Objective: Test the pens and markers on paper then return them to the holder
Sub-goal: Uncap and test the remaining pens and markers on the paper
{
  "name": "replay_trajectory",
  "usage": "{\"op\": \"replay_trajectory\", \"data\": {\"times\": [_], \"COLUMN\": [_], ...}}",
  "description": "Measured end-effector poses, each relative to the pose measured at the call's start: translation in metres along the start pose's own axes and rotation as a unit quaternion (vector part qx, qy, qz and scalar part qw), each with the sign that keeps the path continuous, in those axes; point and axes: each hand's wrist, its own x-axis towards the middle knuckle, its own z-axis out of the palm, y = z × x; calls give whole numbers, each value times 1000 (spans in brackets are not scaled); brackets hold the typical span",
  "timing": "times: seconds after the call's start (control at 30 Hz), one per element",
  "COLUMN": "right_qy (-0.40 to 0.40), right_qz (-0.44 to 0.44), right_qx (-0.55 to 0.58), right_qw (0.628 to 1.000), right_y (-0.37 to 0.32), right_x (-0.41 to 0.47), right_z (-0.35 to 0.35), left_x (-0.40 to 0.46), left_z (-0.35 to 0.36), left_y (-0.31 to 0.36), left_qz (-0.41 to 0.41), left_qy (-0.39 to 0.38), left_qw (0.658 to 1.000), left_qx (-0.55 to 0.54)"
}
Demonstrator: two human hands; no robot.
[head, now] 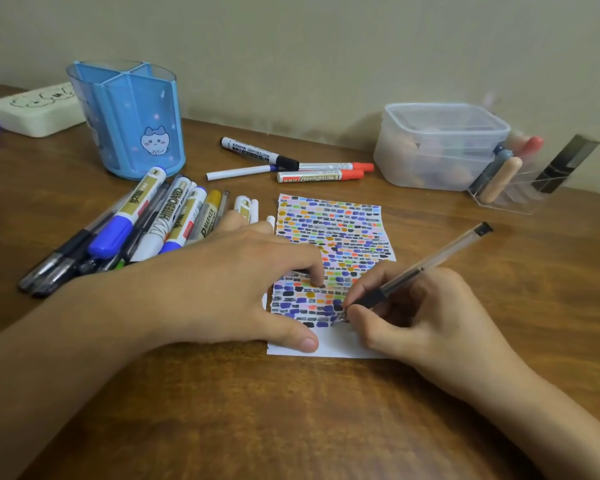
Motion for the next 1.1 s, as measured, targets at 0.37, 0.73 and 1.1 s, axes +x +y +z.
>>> {"op": "replay_trajectory", "data": {"times": [0.37, 0.73, 1.1], "right_qy": [2, 3, -9], "right_qz": [2, 4, 1], "right_qx": [-2, 9, 17], "right_qw": [1000, 1000, 1000], "right_y": [1, -1, 0], "right_x": [0, -1, -1], "right_z": [0, 0, 1], "left_x": [2, 1, 1], "left_z": [0, -2, -2], "left_y": [-1, 2, 3], "left_qz": [-21, -22, -4], "left_qy": [-16, -14, 0], "left_qw": [1000, 999, 999], "left_qx": [17, 20, 32]}}
